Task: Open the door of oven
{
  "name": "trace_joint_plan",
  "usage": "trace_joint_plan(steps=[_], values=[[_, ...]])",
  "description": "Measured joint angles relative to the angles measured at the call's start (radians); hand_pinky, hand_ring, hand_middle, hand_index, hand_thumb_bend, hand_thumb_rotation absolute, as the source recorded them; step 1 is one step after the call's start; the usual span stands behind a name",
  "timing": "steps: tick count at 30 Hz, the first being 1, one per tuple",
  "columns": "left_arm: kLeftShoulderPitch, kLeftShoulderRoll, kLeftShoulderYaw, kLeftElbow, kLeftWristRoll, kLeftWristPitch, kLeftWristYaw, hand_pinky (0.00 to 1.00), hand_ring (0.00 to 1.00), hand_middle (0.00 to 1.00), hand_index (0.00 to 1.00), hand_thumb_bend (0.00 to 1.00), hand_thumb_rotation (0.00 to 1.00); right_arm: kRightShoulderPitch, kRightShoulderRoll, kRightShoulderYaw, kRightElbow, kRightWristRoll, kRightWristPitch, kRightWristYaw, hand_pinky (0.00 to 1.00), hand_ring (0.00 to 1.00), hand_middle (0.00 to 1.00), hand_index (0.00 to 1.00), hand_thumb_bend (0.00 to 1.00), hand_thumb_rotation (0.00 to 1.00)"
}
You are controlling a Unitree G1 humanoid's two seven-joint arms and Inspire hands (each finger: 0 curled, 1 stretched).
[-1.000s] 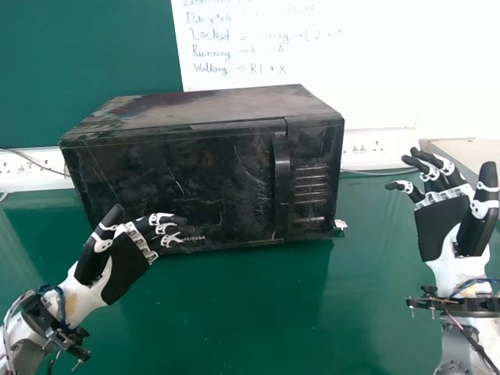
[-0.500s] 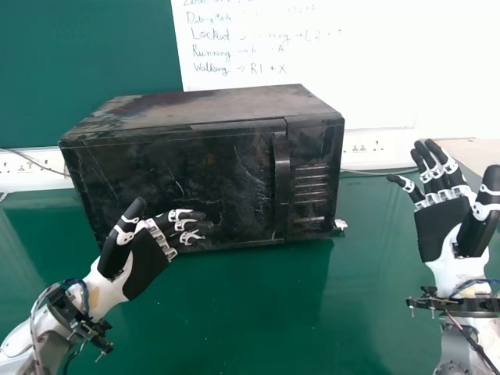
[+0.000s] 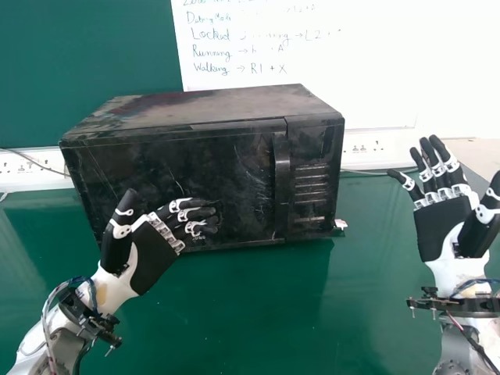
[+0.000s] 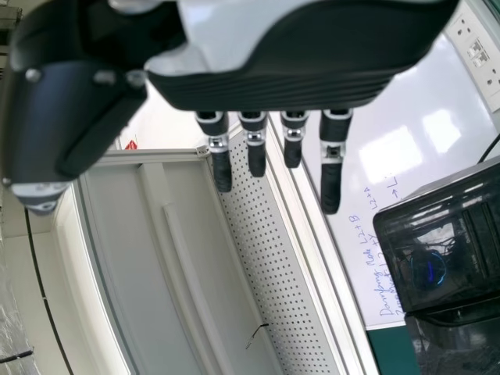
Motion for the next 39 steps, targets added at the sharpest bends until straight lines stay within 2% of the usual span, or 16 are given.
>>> trace_joint_plan(steps=[14, 17, 20, 26, 31, 39], values=[[-0.043, -0.002, 0.011, 0.012, -0.014, 0.030, 0.012, 0.73, 0.94, 0.98, 0.90, 0.98, 0.88, 0.000, 0.000, 0.002, 0.000, -0.002, -0.001, 0.007, 0.65, 0.83, 0.85, 0.75, 1.00, 0.85], [-0.050, -0.018, 0.012, 0.009, -0.007, 0.037, 0.078, 0.70, 0.91, 0.96, 0.88, 0.95, 0.92, 0.000, 0.000, 0.001, 0.000, -0.004, -0.002, 0.008, 0.66, 0.84, 0.86, 0.75, 1.00, 0.85], [-0.052, -0.033, 0.013, 0.006, -0.004, 0.055, 0.145, 0.70, 0.91, 0.96, 0.87, 0.95, 0.91, 0.000, -0.001, 0.001, 0.000, -0.005, -0.002, 0.008, 0.68, 0.85, 0.86, 0.75, 1.00, 0.85], [-0.083, -0.036, 0.013, 0.005, 0.019, 0.076, 0.210, 0.66, 0.88, 0.94, 0.85, 0.94, 0.88, 0.000, -0.004, -0.001, 0.000, -0.005, -0.003, 0.009, 0.72, 0.86, 0.88, 0.76, 1.00, 0.86], [-0.115, -0.033, 0.012, 0.030, 0.027, 0.088, 0.210, 0.65, 0.87, 0.94, 0.86, 0.92, 0.86, 0.000, -0.004, 0.000, -0.001, -0.008, -0.003, 0.007, 0.73, 0.86, 0.88, 0.75, 1.00, 0.86], [-0.159, -0.028, 0.012, 0.105, 0.060, 0.082, 0.195, 0.64, 0.85, 0.91, 0.87, 0.95, 0.85, 0.001, -0.004, 0.001, -0.016, -0.027, -0.004, -0.011, 0.73, 0.86, 0.88, 0.75, 1.00, 0.86]])
